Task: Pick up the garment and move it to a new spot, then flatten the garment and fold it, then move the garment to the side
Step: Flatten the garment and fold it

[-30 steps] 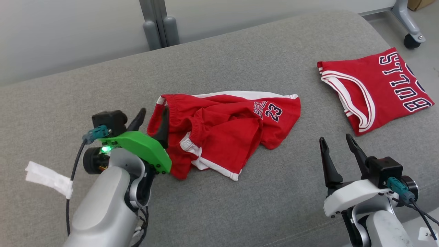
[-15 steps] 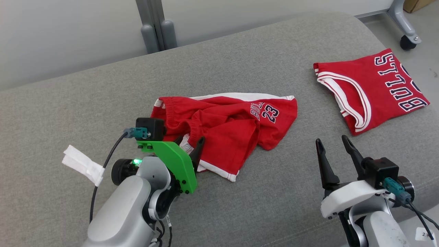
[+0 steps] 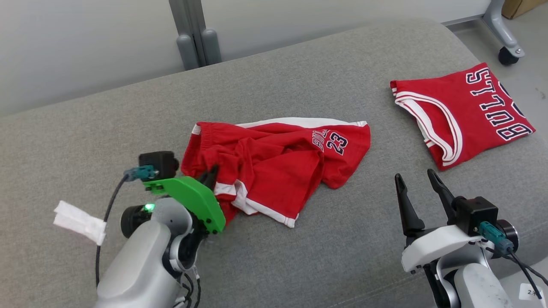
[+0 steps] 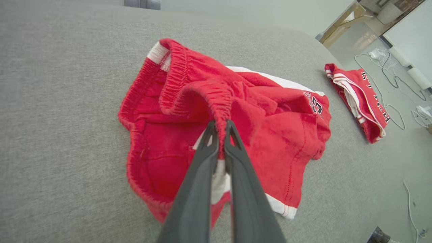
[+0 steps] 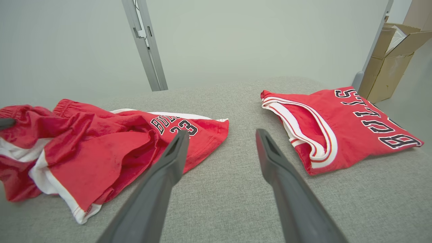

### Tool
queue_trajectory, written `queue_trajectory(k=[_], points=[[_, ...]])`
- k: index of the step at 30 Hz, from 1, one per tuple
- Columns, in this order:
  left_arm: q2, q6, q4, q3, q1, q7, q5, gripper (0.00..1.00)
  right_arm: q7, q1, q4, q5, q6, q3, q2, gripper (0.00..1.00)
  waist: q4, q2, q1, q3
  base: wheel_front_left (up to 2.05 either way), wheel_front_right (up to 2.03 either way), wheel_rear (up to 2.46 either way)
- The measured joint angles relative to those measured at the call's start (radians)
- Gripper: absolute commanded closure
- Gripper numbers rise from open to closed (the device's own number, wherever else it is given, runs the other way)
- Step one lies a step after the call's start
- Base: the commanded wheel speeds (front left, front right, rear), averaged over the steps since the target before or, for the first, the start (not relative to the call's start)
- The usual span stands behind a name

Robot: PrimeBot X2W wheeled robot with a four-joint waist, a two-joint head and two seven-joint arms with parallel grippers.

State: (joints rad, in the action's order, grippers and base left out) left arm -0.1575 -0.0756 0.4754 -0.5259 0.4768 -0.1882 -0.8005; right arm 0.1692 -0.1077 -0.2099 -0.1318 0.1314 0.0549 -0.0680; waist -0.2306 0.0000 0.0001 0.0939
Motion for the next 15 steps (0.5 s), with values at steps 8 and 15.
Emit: queue_trajectory(k=[8,15], points=[[-0.011,-0.034,0.061,0.128,-0.068,0.147,-0.069,1.0,-0.006,0.002,0.005,-0.001,0.0,0.003,-0.008,0.0,0.024,0.0,0.0,-0.014,0.0,0.0,0.0],[-0.012,-0.028,0.113,0.143,-0.078,0.223,-0.065,0.0,-0.014,0.004,0.017,-0.002,0.0,0.005,-0.01,0.0,0.049,0.0,0.0,-0.014,0.0,0.0,0.0]])
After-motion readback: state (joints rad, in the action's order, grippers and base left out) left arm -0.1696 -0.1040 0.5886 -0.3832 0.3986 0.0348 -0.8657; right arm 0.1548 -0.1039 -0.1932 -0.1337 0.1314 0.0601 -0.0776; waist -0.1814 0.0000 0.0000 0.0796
